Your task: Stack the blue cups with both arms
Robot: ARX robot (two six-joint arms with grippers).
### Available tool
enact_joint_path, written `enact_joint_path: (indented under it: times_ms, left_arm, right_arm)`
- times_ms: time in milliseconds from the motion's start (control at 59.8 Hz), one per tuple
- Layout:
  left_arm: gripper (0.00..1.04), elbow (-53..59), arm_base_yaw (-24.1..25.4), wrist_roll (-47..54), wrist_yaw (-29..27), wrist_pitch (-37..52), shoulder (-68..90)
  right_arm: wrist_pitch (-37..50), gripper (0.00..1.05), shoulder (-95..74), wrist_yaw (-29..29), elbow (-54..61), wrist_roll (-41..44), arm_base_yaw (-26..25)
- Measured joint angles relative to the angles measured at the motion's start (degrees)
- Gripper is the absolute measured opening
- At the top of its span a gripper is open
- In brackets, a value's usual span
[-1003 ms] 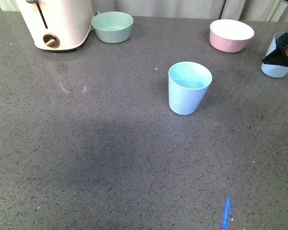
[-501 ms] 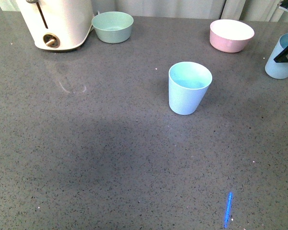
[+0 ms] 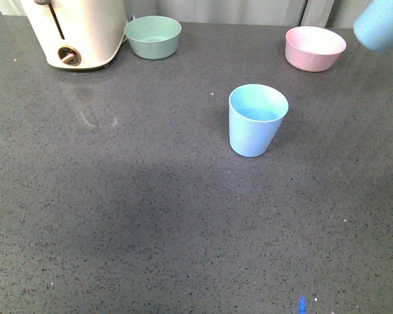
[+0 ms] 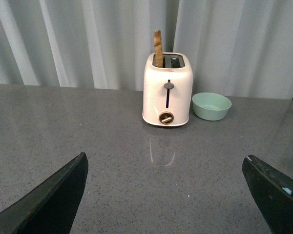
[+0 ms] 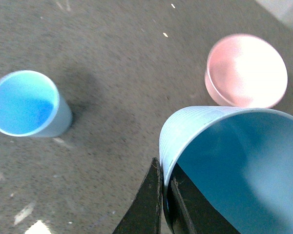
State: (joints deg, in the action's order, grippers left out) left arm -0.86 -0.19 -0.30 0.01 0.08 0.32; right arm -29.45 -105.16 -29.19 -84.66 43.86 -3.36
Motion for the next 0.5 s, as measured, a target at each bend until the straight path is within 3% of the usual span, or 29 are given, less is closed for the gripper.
enact_joint_path:
  times_ms: [267, 501]
  left_arm:
    - [0.96, 0.00, 0.00, 0.00, 0.00, 0.00, 0.00]
    - [0.96, 0.00, 0.00, 0.00, 0.00, 0.00, 0.00]
  right_arm:
    - [1.01, 0.02, 7.72, 0.55, 11.21, 1.55, 14.86]
    - [2.47, 0.02, 7.65, 2.91, 13.35, 1.16, 19.93]
